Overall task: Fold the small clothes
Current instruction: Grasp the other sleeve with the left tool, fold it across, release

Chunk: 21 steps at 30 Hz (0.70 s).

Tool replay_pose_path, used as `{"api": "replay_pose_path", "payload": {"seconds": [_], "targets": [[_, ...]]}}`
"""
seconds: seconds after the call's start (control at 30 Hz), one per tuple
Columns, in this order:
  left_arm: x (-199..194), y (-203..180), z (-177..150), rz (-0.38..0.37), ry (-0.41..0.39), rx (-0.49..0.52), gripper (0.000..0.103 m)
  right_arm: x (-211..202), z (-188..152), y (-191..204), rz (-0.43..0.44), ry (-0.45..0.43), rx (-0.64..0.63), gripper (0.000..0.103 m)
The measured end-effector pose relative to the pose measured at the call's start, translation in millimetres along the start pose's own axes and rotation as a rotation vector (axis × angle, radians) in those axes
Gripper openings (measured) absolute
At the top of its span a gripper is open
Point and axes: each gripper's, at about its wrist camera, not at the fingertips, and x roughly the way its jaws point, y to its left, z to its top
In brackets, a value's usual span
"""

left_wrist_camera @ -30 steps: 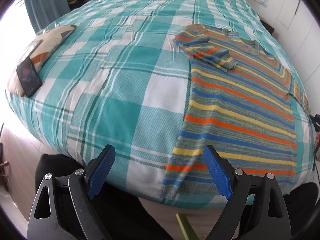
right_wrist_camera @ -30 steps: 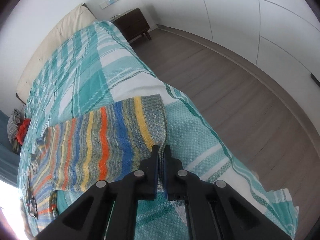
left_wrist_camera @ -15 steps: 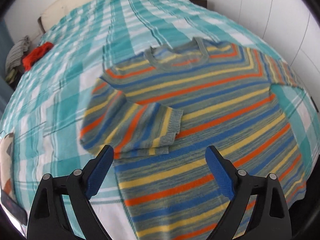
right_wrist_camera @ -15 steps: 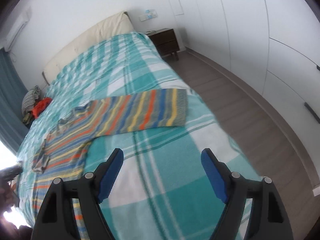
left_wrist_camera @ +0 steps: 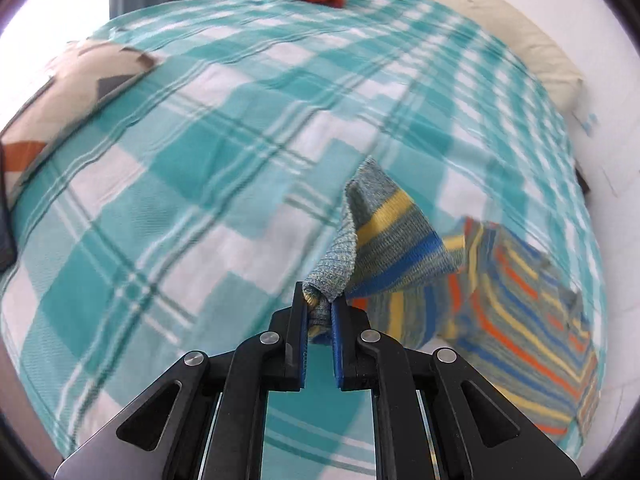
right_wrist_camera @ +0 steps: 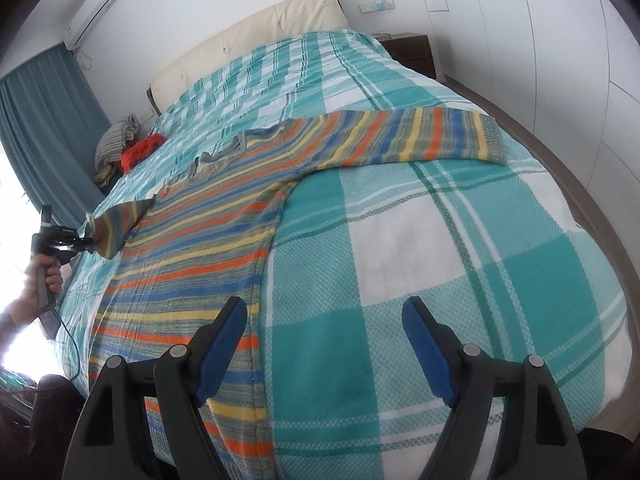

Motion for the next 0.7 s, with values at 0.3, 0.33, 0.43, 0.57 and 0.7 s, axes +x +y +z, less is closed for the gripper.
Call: {"api": "replay_pose_path", "payload": {"seconds": [0.3,0.33,0.43,0.57,0.7], "targets": [[28.6,23.4,-14.6,0.136,0.022,0.018,0.006,20.8,-4.8,10.8,-0.009,0.057,-0.026,0.079],[30.8,29.2,-12.8,0.134,0.027,-0.004,0.006,21.9,-5.2,11.7,-0.014,0.062,-0.036,0.079],[40.4,42.4,-11.2,0.127,0.048,-0.050,0.006,26.0,-6.1,12.0,-0.021,0.077,-0.044,0.079],[27.9,50.0,-15.7,0.117,0.065,-0.038,0.021,27.8,-4.0,7.3,-0.026,0.096,-0.026,0.079],[-28.0,50.9,-55.4,0.072,0.025,0.132,0.058,13.0,2.6,-9.0,0.006,0.140,0.055,0.079]]}}
